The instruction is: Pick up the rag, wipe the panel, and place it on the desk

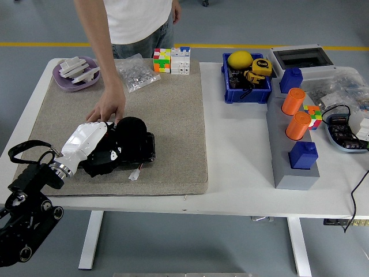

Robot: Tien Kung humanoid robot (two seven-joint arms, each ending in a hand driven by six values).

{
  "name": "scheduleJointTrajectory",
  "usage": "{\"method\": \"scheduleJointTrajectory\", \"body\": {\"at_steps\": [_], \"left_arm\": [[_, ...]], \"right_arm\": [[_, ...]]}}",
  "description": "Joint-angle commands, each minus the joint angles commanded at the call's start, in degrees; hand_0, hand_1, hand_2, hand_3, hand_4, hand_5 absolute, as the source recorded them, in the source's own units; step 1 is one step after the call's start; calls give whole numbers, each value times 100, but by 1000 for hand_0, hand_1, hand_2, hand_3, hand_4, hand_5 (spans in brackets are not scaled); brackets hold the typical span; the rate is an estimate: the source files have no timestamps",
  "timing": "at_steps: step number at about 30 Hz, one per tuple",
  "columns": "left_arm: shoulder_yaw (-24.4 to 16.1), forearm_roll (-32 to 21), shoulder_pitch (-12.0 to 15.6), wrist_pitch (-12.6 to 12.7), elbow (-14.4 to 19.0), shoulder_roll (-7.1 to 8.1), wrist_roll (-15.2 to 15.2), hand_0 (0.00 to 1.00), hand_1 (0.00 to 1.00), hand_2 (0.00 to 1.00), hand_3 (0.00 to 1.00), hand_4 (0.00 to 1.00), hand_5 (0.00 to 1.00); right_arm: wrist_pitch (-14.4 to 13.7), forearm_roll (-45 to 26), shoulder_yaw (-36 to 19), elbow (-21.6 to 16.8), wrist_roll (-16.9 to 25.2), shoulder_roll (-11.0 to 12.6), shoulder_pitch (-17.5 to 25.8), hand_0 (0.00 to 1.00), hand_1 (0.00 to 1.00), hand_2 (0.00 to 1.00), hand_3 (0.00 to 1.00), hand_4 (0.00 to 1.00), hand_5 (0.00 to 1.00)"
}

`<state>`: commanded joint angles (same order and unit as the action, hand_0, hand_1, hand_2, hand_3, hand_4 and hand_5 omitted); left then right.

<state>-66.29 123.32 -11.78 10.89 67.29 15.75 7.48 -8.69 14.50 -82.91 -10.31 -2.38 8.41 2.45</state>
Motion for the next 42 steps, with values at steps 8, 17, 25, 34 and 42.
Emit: {"method": "scheduleJointTrajectory", "body": {"at_steps": [8, 17, 25, 34, 42], "left_arm": [[-640, 106, 110, 20, -190, 49, 50, 301, 233, 466, 464, 474, 2], [-1226, 144, 205, 35, -411, 94, 83, 301, 235, 466, 464, 475, 2], [-1672, 235, 234, 81, -604, 79, 127, 301, 235, 466, 465, 476, 2], [-1879, -191, -94, 413, -1631, 311, 700, 302, 236, 461, 458, 449, 2], [-1817, -470, -187, 377, -2062, 347, 1010, 641, 776, 696, 662, 691, 140]], "right_arm": [[-2, -4, -3, 0, -1, 0, -6, 757, 662, 670, 610, 998, 478], [-2, -57, 46, 0, -1, -4, -3, 758, 661, 670, 611, 998, 478], [-14, -52, 37, 0, -3, -10, -4, 758, 661, 670, 611, 998, 478], [-18, -35, 34, 0, -6, 2, -15, 758, 662, 670, 611, 998, 478], [-28, -39, 69, 0, -19, 19, -2, 759, 662, 671, 612, 998, 478]]}}
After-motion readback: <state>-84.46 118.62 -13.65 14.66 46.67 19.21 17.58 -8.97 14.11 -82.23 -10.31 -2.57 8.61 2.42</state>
